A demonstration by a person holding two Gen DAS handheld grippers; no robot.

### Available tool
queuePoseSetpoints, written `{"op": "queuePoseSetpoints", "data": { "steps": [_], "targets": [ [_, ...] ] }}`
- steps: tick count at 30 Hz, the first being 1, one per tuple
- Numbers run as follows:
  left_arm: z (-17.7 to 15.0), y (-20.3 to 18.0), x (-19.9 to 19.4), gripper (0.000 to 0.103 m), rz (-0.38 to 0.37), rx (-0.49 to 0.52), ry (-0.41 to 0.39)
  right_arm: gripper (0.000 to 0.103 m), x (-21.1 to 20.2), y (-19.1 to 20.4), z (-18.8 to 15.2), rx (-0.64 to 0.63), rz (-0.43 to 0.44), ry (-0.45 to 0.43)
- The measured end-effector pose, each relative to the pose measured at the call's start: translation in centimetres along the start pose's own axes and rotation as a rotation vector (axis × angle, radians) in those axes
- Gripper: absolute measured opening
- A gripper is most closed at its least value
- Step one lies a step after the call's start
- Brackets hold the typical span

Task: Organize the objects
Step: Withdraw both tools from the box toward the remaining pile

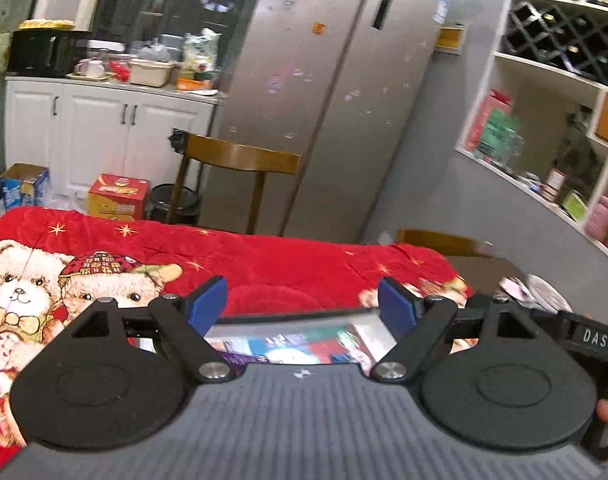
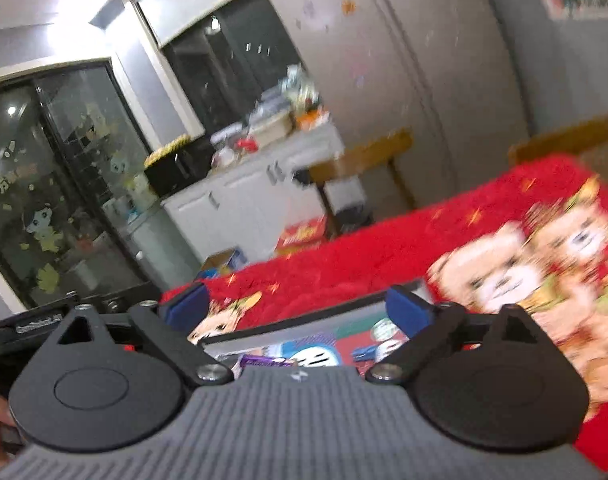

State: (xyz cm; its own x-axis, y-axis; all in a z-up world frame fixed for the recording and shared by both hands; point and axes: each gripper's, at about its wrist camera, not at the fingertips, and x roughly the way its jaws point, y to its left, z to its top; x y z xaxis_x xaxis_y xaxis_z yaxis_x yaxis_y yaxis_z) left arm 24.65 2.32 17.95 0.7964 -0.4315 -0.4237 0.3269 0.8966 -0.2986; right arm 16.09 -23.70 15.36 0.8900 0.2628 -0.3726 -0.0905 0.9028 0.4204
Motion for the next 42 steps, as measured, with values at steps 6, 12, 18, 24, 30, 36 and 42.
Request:
{"op": "queuePoseSetpoints", "data": {
  "steps": [6, 12, 18, 24, 30, 36, 42],
  "targets": [
    [-2.2, -3.1, -6.5, 0.086, -0.070, 0.107, 0.012, 0.101, -6.3, 1.0, -1.9, -0.110, -0.018, -0.095],
    [-7.6, -5.1, -12.5, 0.086, 0.005, 0.183, -0.055, 0.101, -10.9, 1.8, -6.1, -0.227, -0.037, -0.165],
    [-12.9, -6.0, -13.7, 0.086, 0.005, 0.144, -0.084, 0.101, -12.7, 1.1, -8.4, -0.173, -0.024, -0.178],
    [-16.8, -6.4, -11.3, 0.086, 0.041, 0.163, -0.060, 0.100, -11.7, -1.2, -10.0, -0.110, -0.053, -0.132],
    [-19.1, -5.8, -10.0, 0.086, 0.069, 0.195, -0.058, 0.094, -9.4, -4.2, -12.3, -0.059, -0.113, -0.070],
    [-20.7, -4.5, -6.2, 0.086, 0.126, 0.210, 0.067, 0.090, -7.0, -5.4, -14.0, -0.084, -0.182, 0.019],
    [-21.4, -3.1, -4.0, 0.085, 0.182, 0.216, 0.106, 0.086, -5.9, -6.4, -14.4, -0.054, -0.186, 0.067]
  ]
}}
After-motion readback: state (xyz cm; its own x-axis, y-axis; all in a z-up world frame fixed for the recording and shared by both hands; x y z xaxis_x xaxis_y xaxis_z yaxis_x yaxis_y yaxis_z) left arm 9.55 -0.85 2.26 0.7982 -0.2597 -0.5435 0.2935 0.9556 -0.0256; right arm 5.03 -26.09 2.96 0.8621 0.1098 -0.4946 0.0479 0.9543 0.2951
